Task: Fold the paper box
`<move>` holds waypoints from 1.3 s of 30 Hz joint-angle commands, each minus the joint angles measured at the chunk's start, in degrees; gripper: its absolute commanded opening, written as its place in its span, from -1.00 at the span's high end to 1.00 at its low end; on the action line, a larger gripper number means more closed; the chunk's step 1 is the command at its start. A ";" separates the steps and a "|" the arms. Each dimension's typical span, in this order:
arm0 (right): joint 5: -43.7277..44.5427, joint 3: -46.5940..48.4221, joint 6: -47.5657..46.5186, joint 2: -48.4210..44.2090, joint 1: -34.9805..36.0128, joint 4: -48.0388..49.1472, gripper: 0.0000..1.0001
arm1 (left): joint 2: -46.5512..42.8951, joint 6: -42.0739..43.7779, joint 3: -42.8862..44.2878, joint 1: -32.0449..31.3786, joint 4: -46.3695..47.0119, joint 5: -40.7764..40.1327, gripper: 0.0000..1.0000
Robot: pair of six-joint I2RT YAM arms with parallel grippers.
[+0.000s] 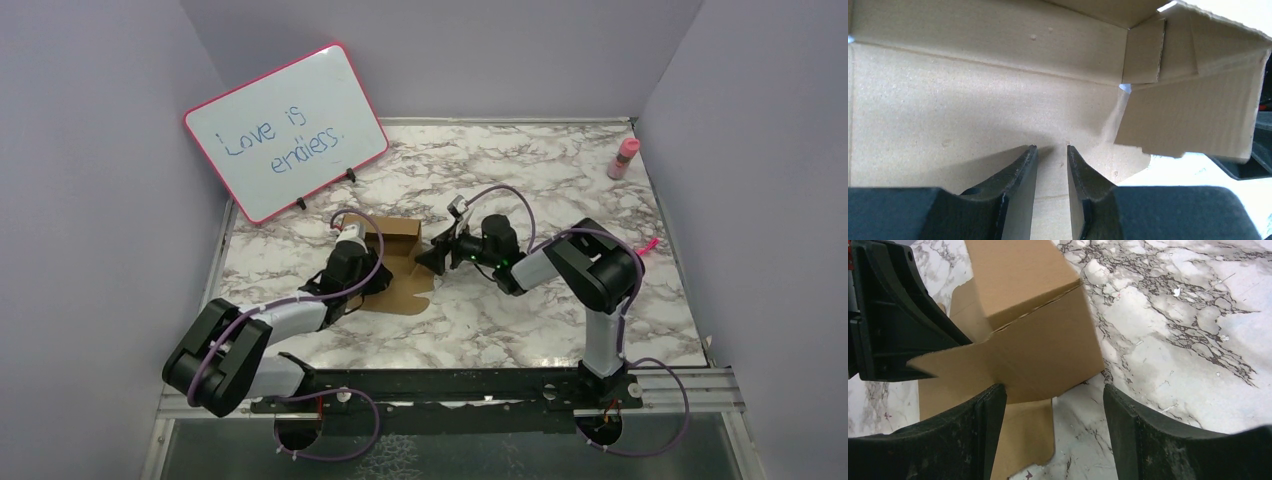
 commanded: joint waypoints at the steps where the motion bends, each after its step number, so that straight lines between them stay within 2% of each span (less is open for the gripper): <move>1: 2.52 0.82 0.60 1.66 0.96 4.82 -0.54 | 1.74 -0.66 0.78 -1.49 -2.22 3.68 0.40; 7: 4.69 0.70 0.16 2.43 1.01 6.57 -0.54 | 3.40 -0.17 2.33 -3.40 -2.28 3.91 0.40; 15: 9.56 2.06 0.33 3.21 1.11 6.89 -0.36 | 4.99 0.09 3.53 -7.35 -2.28 2.76 0.40; 27: 2.54 8.59 -3.82 6.91 1.20 3.07 -0.33 | 6.60 2.16 5.06 -10.70 -2.50 3.27 0.40; 32: 0.28 10.81 -4.11 9.00 1.69 1.44 -0.12 | 6.76 2.79 5.11 -11.46 -2.54 3.69 0.41; 39: -1.22 11.68 -4.85 10.58 2.53 1.31 0.27 | 6.67 3.58 5.45 -12.05 -2.45 4.10 0.41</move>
